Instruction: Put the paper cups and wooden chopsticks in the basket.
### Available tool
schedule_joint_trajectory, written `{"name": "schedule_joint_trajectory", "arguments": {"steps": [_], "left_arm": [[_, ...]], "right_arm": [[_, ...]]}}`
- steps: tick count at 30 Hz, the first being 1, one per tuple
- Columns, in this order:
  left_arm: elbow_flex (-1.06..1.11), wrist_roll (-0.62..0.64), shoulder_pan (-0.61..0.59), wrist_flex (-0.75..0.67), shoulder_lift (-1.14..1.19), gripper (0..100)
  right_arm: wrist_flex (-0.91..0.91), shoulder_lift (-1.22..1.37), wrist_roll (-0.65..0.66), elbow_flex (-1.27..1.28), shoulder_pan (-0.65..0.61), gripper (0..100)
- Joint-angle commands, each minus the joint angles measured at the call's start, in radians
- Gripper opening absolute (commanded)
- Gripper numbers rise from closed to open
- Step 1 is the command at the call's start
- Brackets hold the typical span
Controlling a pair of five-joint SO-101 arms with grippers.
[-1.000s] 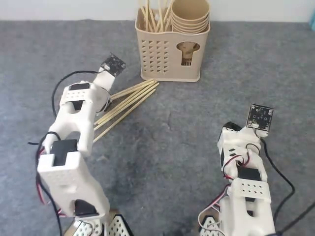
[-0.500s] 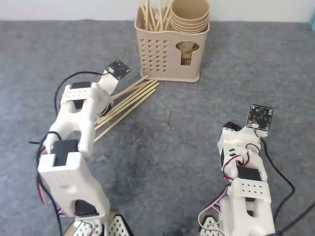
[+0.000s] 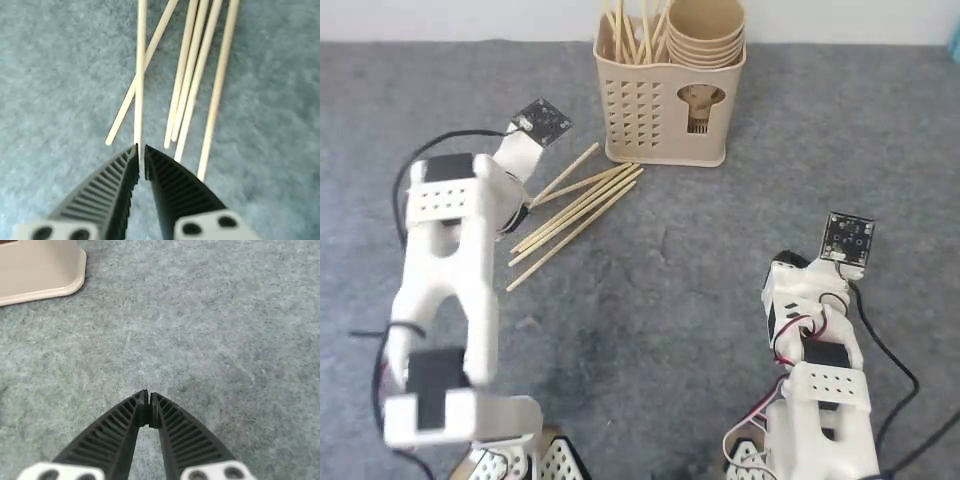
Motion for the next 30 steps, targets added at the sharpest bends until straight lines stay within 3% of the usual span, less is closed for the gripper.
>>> {"name": "schedule_joint_trajectory", "arguments": {"steps": [1,5,10,22,30], "left_arm": [[0.093,-0.005,-0.002,0.011,-0.23,2],[0.251,-0.002,0.028,-0.195,-0.342,5],[0.343,0.11,0.032,-0.443,-0.279,25],[-0.289,0.126,-0.015,-0.344,0.436,21],[-0.515,0.126,-0.029,-0.348,0.657,21]], "right_arm": [[0.01,-0.031,0.014,-0.017,-0.002,0.8],[0.01,-0.031,0.014,-0.015,-0.002,0.8],[0.012,-0.031,0.014,-0.011,-0.002,0.8],[0.012,-0.031,0.012,-0.009,-0.002,0.8],[0.012,-0.031,0.014,-0.009,-0.013,0.8]]}}
